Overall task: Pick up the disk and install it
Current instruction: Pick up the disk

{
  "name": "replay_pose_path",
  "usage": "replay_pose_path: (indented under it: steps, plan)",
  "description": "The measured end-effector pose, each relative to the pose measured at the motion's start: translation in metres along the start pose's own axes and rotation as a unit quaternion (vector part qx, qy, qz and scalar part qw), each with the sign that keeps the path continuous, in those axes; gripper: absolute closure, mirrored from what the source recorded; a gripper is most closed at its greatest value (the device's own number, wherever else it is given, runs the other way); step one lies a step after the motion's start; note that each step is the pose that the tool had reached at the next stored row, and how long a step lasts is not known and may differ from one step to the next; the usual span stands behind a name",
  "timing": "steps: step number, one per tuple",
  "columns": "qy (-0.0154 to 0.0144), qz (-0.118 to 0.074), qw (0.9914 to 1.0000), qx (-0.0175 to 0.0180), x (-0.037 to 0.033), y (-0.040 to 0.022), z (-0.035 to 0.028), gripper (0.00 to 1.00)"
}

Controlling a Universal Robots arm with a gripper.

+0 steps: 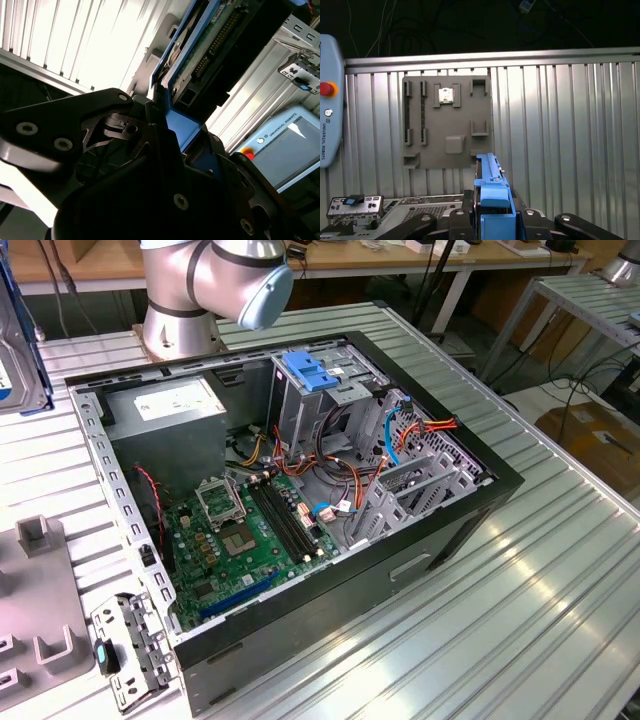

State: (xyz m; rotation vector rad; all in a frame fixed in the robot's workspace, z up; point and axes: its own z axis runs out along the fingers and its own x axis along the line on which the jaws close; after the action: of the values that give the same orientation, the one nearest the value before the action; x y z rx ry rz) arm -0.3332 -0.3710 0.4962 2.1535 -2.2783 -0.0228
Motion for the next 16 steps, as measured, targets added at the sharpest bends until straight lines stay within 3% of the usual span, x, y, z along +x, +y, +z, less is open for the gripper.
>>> replay_pose_path:
  steps: [16]
  plan:
    - [0.0,0.0,1.0,0.0,-0.001,-0.0175,-0.0002,0.63]
